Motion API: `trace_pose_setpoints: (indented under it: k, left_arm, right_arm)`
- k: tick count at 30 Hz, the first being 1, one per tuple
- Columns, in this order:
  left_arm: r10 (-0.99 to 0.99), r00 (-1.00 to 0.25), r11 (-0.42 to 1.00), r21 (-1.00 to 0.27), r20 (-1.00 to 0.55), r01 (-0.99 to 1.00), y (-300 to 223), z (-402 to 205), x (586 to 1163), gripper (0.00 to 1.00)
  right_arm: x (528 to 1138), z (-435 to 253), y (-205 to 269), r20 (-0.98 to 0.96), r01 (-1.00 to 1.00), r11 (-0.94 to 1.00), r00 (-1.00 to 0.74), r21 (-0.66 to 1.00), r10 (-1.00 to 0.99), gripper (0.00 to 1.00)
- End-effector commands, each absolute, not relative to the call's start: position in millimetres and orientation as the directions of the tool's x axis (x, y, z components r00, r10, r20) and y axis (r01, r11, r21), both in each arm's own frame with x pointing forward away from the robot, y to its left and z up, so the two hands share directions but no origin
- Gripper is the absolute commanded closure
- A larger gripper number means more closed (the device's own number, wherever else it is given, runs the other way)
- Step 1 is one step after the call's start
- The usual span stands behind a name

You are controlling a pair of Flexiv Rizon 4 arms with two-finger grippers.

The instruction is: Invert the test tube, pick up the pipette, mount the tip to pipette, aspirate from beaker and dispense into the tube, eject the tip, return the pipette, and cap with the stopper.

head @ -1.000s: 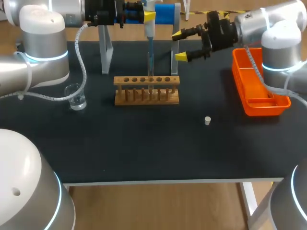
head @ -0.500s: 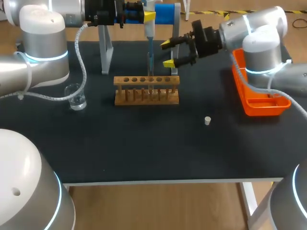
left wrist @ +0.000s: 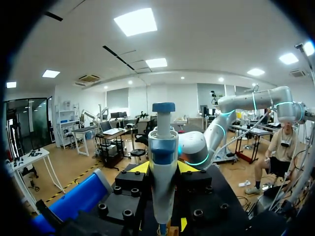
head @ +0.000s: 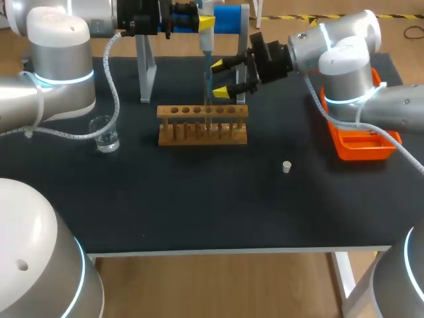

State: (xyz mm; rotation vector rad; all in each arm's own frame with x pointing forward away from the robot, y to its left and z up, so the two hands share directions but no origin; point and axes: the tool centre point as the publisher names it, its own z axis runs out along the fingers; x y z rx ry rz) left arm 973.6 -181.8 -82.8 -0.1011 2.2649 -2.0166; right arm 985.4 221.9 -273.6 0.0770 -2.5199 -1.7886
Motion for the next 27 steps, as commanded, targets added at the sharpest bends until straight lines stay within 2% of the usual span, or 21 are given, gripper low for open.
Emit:
trace_pose_setpoints:
  k: [1,16,27]
  left_arm:
    - [-0.121,-0.992,0.118,-0.993,-0.036,0.021,-182,-82,974,1.0]
    - [-0.121,-0.992,0.118,-0.993,-0.036,0.021,-182,-82,974,1.0]
    - [-0.121,-0.992,0.118,-0.993,-0.036,0.021,-182,-82,974,1.0]
  right_arm:
    - [992,-278,233,0.019,-0.008,0.357,-0.997,0.934,-0.072,0.0]
    - [998,-299,260,0.005,-0.023,0.486,-0.998,0.873,-0.056,0.0]
    - [992,-307,259,-0.042,-0.049,0.538,-0.999,0.842,-0.026,0.0]
